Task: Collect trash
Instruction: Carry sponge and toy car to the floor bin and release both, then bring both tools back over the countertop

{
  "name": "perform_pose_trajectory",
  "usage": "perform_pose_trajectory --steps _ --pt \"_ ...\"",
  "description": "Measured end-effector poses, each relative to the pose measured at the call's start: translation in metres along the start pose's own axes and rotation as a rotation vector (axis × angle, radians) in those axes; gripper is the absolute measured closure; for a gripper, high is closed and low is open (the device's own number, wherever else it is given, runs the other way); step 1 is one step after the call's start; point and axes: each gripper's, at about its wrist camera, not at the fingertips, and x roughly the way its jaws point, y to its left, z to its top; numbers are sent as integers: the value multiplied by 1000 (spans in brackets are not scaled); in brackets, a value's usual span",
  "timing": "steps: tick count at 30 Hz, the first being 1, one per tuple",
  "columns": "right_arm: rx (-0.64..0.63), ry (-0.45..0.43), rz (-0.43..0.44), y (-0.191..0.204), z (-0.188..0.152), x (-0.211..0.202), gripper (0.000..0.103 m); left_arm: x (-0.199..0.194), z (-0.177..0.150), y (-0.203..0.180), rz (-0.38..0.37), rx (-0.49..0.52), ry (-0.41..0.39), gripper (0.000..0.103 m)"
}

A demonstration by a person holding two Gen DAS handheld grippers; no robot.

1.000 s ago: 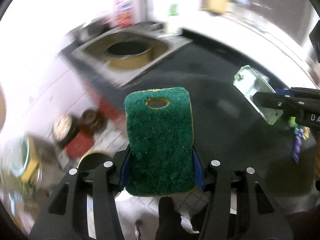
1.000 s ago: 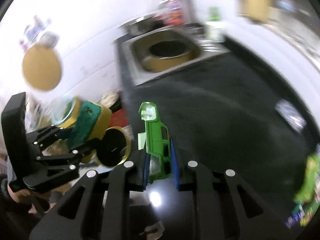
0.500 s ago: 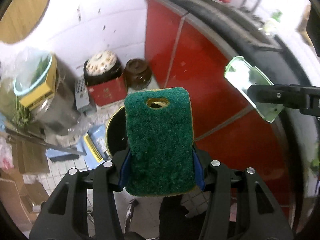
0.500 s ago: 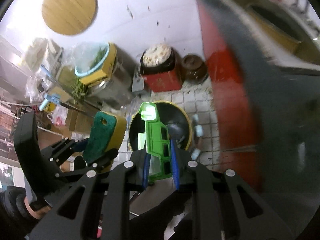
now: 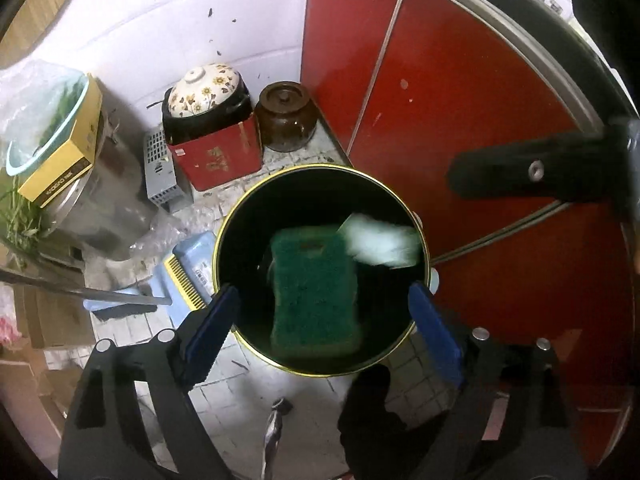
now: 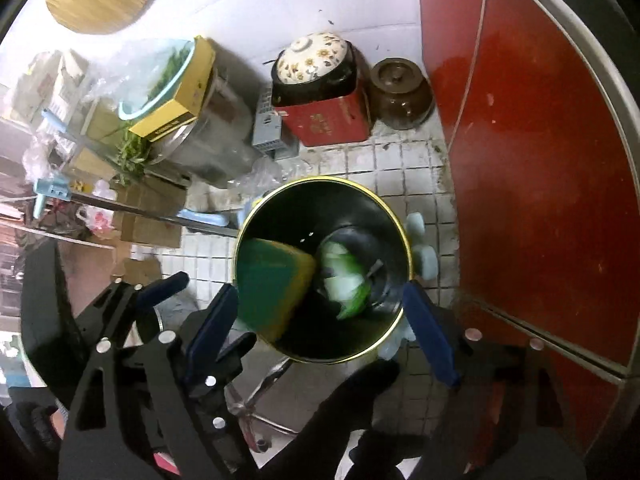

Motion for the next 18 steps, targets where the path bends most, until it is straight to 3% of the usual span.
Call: perform_pose_trajectory --steps 4,9,12,18 --pt "-4 -3 4 -4 -6 -19 22 -9 -1 2 6 -11 1 19" --pt "-4 -57 -4 -8 -27 -84 21 -47 9 -14 8 10 -41 18" --pt "22 -130 -29 -19 -51 -147 18 -85 20 -43 4 73 -95 16" --pt "157 -336 -176 -70 -135 -285 15 -162 39 -151 -120 281 -212 10"
